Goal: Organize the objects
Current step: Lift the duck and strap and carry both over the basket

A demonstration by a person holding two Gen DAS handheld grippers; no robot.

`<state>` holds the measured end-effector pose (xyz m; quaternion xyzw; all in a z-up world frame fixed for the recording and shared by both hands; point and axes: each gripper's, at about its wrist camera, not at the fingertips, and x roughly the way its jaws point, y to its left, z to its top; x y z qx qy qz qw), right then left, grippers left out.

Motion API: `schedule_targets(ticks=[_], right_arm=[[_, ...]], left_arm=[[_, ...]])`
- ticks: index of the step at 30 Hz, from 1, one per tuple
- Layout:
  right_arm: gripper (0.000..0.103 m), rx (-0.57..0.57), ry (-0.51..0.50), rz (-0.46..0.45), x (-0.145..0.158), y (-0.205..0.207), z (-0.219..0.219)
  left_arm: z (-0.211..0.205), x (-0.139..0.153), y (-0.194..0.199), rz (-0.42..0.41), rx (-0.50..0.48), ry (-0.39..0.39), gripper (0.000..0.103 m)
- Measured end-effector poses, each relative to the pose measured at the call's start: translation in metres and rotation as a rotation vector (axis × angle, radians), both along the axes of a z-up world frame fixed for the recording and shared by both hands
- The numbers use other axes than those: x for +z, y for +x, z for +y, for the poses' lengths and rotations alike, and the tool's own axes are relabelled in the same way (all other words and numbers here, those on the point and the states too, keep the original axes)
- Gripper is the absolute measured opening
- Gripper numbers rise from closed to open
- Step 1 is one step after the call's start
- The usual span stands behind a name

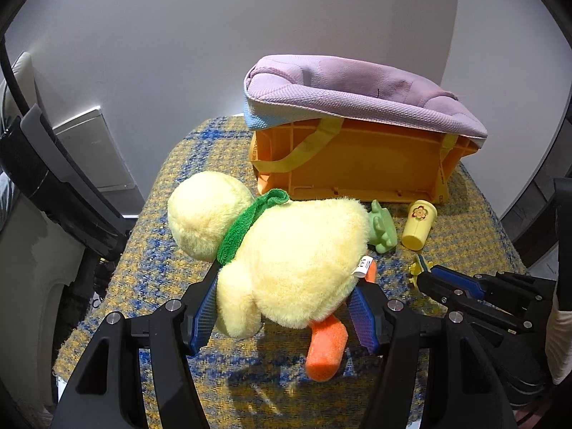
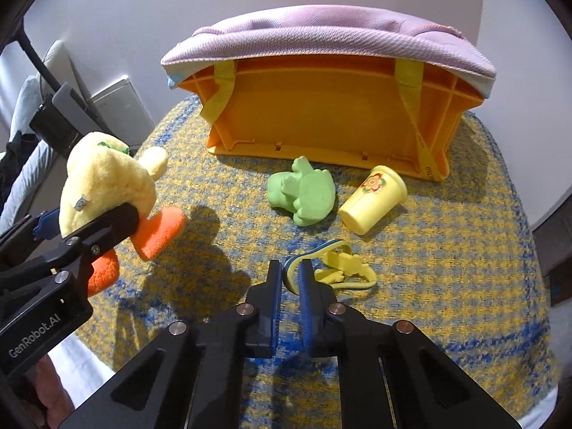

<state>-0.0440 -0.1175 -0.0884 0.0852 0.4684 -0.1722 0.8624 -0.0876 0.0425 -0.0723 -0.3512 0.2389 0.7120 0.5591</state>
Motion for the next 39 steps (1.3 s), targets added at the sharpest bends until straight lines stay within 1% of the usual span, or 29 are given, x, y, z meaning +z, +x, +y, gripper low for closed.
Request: schedule_targets(ticks=[8, 12, 16, 29, 30, 36, 39], right_arm=[[0.010, -0.012, 0.003, -0.040, 0.020, -0.007, -0.008], [0.010, -0.013, -0.004, -0.068, 0.035, -0.008, -0.008], [0.010, -0.013, -0.018, -0.100, 0.054, -0.010, -0.010], [0.010, -0.021, -0.067, -0.198, 0.118, -0.006, -0.025], [0.010, 0.000, -0.080, -0.202, 0.123, -0.005, -0.026], [0.010, 0.019, -0.110, -0.236, 0.149, 0.007, -0.032], [0.010, 0.022, -0.116, -0.250, 0.158, 0.013, -0.036]], left_arm=[[0.004, 0.018, 0.006, -0.004, -0.033, 0.027, 0.063], [0.009, 0.029, 0.008, -0.003, -0.044, 0.042, 0.063], [0.014, 0.042, 0.010, -0.002, -0.071, 0.064, 0.063], [0.039, 0.098, 0.021, 0.018, -0.132, 0.159, 0.063], [0.041, 0.102, 0.022, 0.019, -0.136, 0.165, 0.063], [0.059, 0.121, 0.025, 0.023, -0.188, 0.189, 0.063], [0.069, 0.128, 0.026, 0.026, -0.211, 0.197, 0.063]])
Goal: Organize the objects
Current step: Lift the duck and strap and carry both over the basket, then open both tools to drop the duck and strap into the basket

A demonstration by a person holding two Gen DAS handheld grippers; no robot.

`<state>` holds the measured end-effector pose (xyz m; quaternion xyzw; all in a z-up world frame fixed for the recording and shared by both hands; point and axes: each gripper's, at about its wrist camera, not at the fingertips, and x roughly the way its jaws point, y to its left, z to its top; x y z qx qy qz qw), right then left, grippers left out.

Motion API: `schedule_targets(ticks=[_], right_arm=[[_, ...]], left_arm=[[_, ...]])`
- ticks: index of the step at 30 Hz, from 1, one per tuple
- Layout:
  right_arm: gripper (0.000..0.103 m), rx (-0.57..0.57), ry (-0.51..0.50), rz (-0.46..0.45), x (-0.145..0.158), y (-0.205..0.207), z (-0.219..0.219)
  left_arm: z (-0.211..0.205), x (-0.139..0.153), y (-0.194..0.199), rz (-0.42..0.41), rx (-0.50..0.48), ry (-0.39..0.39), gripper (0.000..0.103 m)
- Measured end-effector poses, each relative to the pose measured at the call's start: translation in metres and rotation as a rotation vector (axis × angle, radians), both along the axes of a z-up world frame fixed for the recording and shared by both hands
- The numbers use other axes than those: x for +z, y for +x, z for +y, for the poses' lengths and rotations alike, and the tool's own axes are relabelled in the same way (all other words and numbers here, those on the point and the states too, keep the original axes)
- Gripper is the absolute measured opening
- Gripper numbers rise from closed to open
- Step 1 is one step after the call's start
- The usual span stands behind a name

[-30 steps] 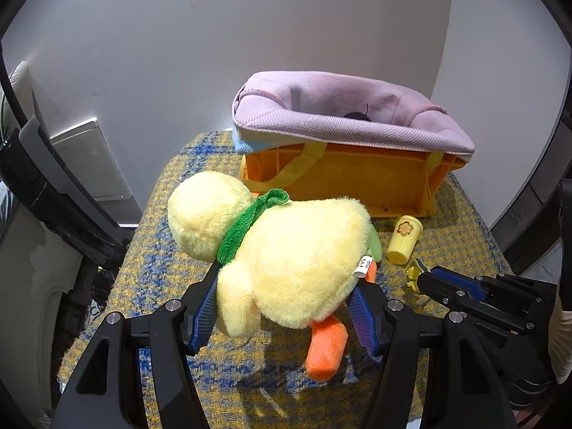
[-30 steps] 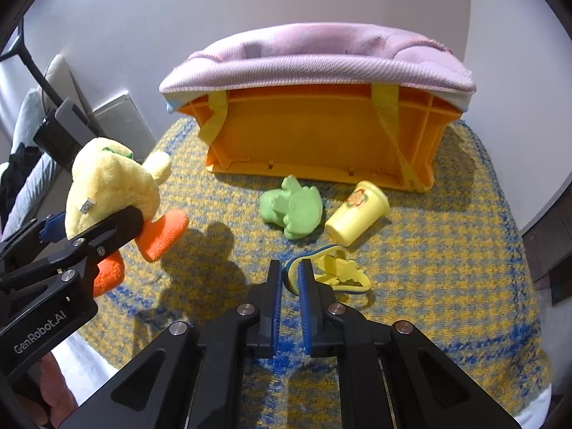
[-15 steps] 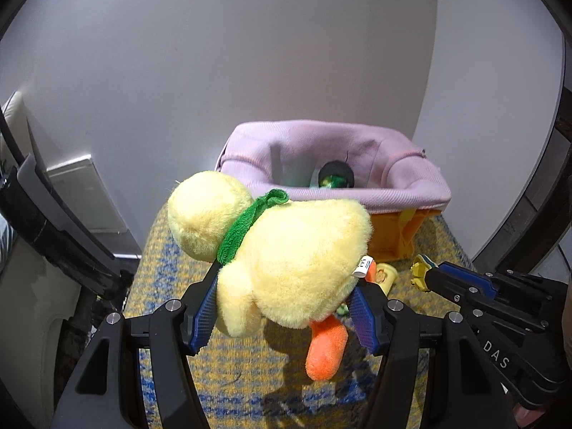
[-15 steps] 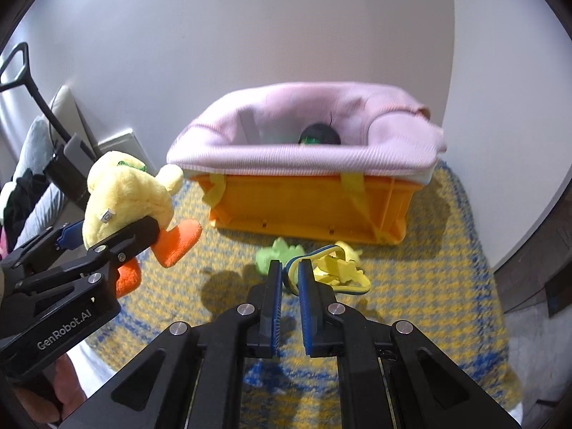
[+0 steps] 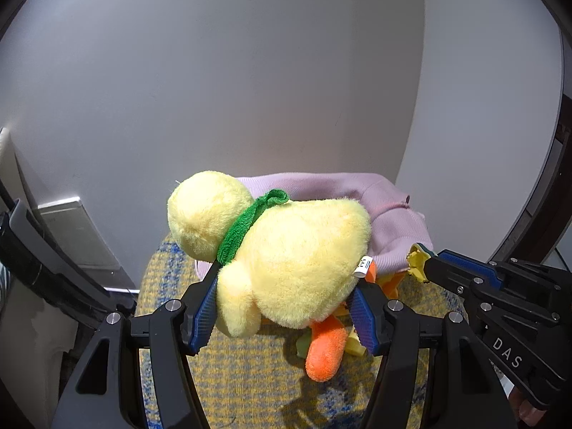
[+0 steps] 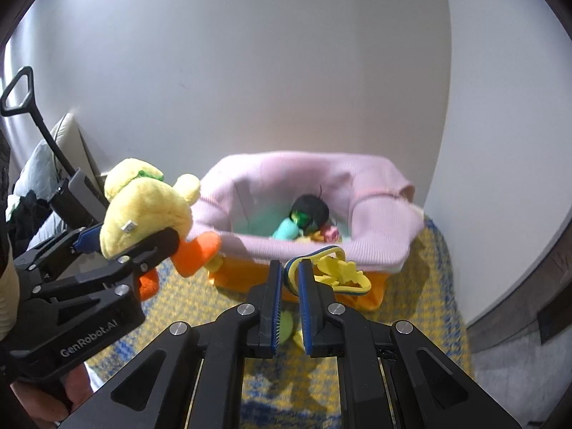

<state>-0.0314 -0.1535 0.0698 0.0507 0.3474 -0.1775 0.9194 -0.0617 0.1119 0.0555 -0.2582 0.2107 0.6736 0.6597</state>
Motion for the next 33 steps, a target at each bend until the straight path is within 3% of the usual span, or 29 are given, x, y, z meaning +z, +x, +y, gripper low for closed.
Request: schedule_targets(ticks=[14, 15, 16, 33], right_arm=[[0.010, 0.010, 0.002, -0.015, 0.011, 0.040, -0.027], [0.010, 0.011, 0.005, -0.012, 0.011, 0.044, -0.030], [0.010, 0.012, 0.007, -0.011, 0.010, 0.047, -0.032], [0.010, 0.029, 0.038, 0.018, -0.008, 0.100, -0.064]], left_arm=[[0.058, 0.003, 0.000, -0.001, -0.078, -0.029, 0.063], [0.062, 0.002, 0.001, -0.007, -0.221, -0.030, 0.063], [0.066, 0.001, 0.002, -0.008, -0.245, -0.033, 0.063], [0.128, -0.026, 0.012, -0.024, -0.319, -0.102, 0.063]])
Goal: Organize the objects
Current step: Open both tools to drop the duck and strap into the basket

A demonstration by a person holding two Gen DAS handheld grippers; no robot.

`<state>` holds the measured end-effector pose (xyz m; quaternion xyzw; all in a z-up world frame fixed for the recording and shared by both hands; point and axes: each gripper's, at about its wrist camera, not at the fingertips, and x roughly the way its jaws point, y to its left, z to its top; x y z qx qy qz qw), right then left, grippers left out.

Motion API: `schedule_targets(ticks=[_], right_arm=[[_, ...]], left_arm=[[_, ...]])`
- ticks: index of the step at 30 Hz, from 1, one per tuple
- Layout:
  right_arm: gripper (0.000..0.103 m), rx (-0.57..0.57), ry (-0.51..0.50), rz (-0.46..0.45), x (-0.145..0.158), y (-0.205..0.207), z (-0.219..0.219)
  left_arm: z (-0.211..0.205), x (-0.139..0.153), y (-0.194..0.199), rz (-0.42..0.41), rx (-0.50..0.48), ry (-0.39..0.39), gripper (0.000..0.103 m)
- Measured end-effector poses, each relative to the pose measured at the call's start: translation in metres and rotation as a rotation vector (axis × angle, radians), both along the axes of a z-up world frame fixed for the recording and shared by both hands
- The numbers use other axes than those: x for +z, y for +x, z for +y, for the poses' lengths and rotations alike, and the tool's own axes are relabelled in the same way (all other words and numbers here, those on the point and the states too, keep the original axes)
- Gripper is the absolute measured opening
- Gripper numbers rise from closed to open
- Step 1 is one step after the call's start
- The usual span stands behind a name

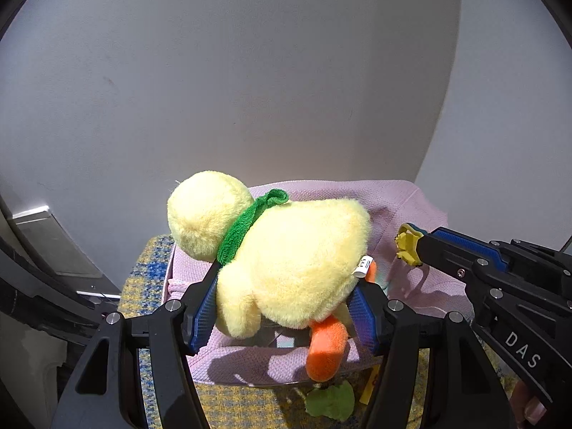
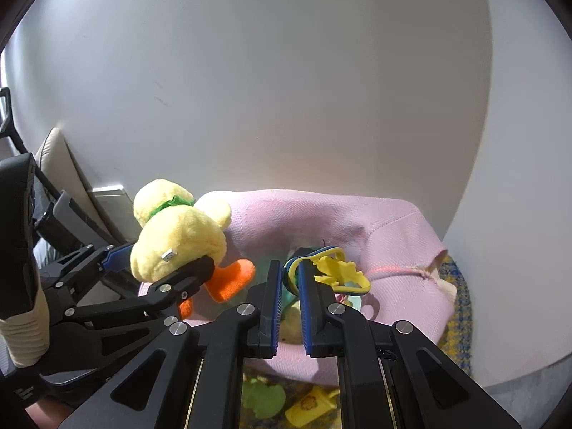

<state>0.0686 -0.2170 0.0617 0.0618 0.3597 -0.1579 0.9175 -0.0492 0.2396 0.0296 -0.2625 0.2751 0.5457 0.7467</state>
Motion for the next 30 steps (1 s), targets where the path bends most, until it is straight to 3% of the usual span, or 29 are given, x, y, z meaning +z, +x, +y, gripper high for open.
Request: schedule_targets(ticks=[4, 7, 9, 11, 13, 25, 30], right_arm=[[0.010, 0.001, 0.011, 0.003, -0.002, 0.004, -0.004], [0.012, -0.004, 0.000, -0.009, -0.001, 0.003, -0.006], [0.028, -0.011, -0.011, -0.021, 0.002, 0.000, -0.005], [0.055, -0.033, -0.027, -0.038, 0.005, -0.005, -0.005], [0.068, -0.051, -0.023, -0.053, 0.008, -0.011, -0.007], [0.085, -0.107, -0.066, -0.075, 0.038, -0.035, 0.015], [0.091, -0.126, -0.085, -0.086, 0.050, -0.045, 0.028]], left_arm=[[0.007, -0.005, 0.003, 0.000, -0.010, -0.020, 0.068], [0.009, -0.005, 0.002, 0.003, 0.003, -0.018, 0.083], [0.008, -0.002, 0.000, 0.006, 0.021, -0.007, 0.084], [0.011, -0.001, -0.003, 0.002, 0.027, -0.011, 0.088], [0.007, -0.003, -0.010, -0.014, 0.029, -0.019, 0.092], [-0.016, 0.025, -0.014, -0.004, 0.036, 0.042, 0.097], [-0.034, 0.044, -0.038, -0.015, 0.057, 0.070, 0.102]])
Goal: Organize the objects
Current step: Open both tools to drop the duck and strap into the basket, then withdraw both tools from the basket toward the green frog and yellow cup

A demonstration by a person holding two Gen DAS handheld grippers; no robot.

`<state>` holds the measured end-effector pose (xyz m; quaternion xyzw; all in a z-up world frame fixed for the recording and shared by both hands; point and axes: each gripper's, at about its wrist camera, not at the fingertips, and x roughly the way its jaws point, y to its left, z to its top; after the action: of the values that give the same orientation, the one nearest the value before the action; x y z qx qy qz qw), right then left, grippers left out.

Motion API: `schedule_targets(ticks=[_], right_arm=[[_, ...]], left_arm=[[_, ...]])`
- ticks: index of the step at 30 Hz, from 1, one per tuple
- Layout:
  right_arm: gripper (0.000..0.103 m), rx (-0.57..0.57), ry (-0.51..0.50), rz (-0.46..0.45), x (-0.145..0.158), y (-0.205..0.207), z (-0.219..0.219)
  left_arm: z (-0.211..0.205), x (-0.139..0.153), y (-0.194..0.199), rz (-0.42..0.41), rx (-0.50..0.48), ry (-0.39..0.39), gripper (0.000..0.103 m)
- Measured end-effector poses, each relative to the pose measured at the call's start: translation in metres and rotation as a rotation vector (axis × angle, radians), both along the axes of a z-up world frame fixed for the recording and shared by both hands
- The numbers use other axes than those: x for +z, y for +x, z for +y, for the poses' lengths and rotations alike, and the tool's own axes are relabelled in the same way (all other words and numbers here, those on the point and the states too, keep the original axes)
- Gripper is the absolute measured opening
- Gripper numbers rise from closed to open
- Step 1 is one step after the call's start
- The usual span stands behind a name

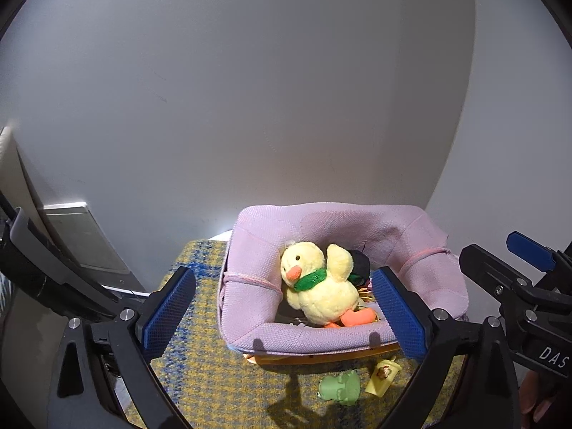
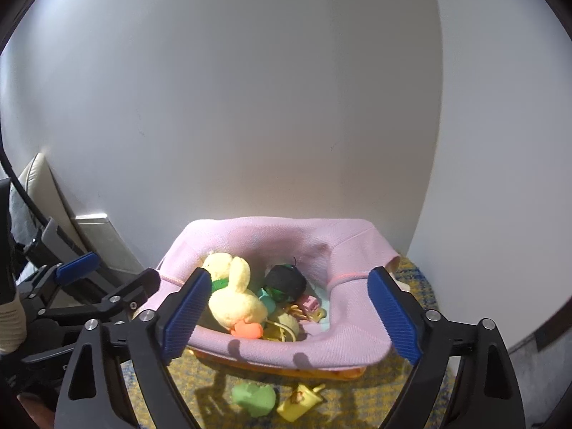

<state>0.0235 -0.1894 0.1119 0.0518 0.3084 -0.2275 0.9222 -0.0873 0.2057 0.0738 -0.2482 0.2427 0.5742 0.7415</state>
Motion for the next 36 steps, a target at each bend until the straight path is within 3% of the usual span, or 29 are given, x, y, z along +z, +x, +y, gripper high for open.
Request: schedule_targets(ticks=[20, 21, 36], right_arm=[[0.095, -0.034, -0.034, 0.021, -0.003, -0.039, 0.037], [0.095, -0.036, -0.033, 0.023, -0.004, -0.041, 0.038], [0.095, -0.080, -0.018, 0.054, -0.040, -0.064, 0.025]], left_arm=[[-0.059, 0.006, -0.034, 0.001, -0.004, -0.002, 0.103], [-0.060, 0.004, -0.035, -0.002, -0.141, -0.007, 0.103], [-0.079, -0.027, -0.025, 0.005, -0.189, -0.002, 0.103]])
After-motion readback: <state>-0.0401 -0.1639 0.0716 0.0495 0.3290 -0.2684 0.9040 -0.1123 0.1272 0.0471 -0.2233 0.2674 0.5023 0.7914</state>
